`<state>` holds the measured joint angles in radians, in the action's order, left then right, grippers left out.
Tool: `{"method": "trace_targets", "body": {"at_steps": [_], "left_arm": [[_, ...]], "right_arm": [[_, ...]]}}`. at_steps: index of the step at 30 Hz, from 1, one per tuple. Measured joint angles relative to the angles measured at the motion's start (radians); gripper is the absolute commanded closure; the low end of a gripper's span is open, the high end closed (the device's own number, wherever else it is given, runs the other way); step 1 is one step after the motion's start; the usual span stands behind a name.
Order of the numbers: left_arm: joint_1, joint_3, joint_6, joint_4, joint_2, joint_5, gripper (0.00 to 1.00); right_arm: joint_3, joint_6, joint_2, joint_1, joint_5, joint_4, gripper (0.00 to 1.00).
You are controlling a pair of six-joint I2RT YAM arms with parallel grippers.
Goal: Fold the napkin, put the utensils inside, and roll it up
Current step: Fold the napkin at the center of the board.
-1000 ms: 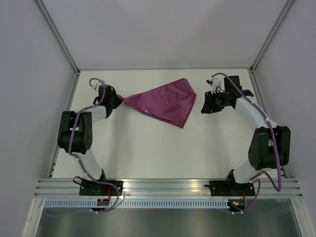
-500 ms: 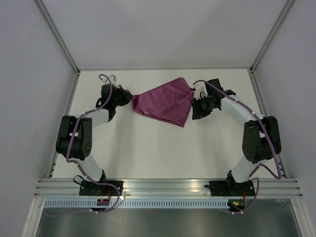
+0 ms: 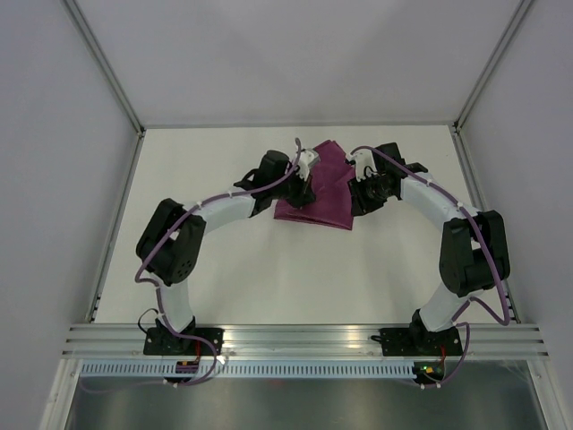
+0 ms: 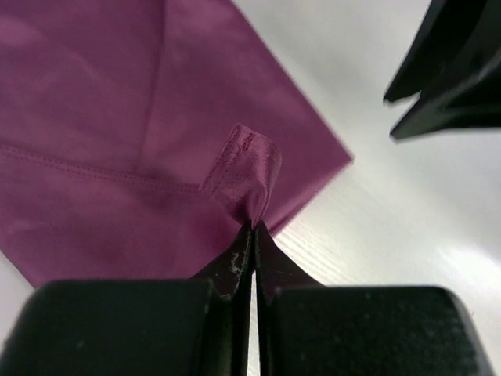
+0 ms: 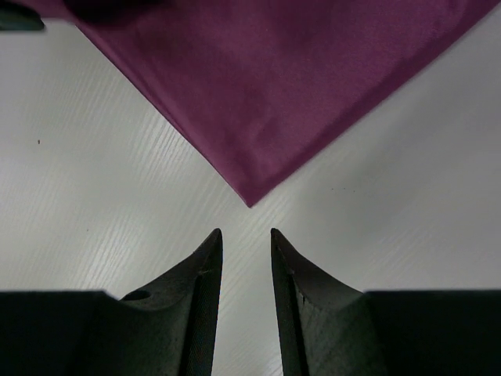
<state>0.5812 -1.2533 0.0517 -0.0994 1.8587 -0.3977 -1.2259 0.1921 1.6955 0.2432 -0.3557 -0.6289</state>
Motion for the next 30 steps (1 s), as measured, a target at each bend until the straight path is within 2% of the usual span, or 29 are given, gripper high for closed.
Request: {"method": "trace_targets", "body": {"at_steps": [5, 11, 21, 30], "left_arm": [[0.068, -0.002, -0.087, 0.108, 0.080, 0.003, 0.98], [0.127, -0.013, -0.119, 0.151, 0.133, 0.049, 0.98], [0.144, -0.013, -0.107, 0.089, 0.136, 0.140, 0.98], [0.144, -0.013, -0.018, 0.002, 0.135, 0.229, 0.98]], "right_arm": [[0.000, 0.000, 0.000, 0.000, 0.009, 0.000, 0.63], [0.000, 0.000, 0.000, 0.000, 0.017, 0.000, 0.63], [0.000, 0.000, 0.000, 0.000, 0.018, 0.000, 0.64], [0.000, 0.000, 0.000, 0.000, 0.018, 0.000, 0.64]]}}
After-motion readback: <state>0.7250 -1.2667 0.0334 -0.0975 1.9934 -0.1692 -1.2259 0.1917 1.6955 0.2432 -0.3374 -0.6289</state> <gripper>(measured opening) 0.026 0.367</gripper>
